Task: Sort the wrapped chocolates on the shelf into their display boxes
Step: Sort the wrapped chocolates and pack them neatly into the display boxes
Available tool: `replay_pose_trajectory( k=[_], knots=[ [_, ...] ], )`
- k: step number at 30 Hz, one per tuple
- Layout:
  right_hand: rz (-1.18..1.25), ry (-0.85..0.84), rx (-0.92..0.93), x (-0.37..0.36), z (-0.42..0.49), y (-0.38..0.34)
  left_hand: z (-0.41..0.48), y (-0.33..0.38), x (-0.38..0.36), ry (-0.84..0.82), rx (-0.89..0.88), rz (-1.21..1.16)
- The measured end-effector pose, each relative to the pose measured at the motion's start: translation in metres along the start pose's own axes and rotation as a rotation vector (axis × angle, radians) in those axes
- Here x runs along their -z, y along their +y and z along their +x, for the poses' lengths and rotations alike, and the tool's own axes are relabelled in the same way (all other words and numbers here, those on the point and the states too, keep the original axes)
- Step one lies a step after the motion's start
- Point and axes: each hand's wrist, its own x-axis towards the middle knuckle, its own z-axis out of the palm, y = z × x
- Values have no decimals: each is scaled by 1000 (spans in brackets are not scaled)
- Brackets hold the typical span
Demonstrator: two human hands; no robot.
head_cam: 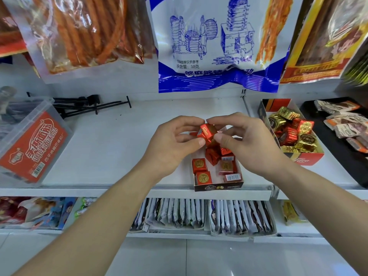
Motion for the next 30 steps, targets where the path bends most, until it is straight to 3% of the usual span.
replay_pose_trajectory(
  k=[17,27,30],
  knots=[
    [102,-44,-83,-2,7,-1,-1,-4,5,61,53,-12],
    [-164,-83,35,-11,18,-4,-5,-14,17,25,57,-11],
    [-340,-162,18,-10,22,-1,-4,-26,19,48,48,157]
  ],
)
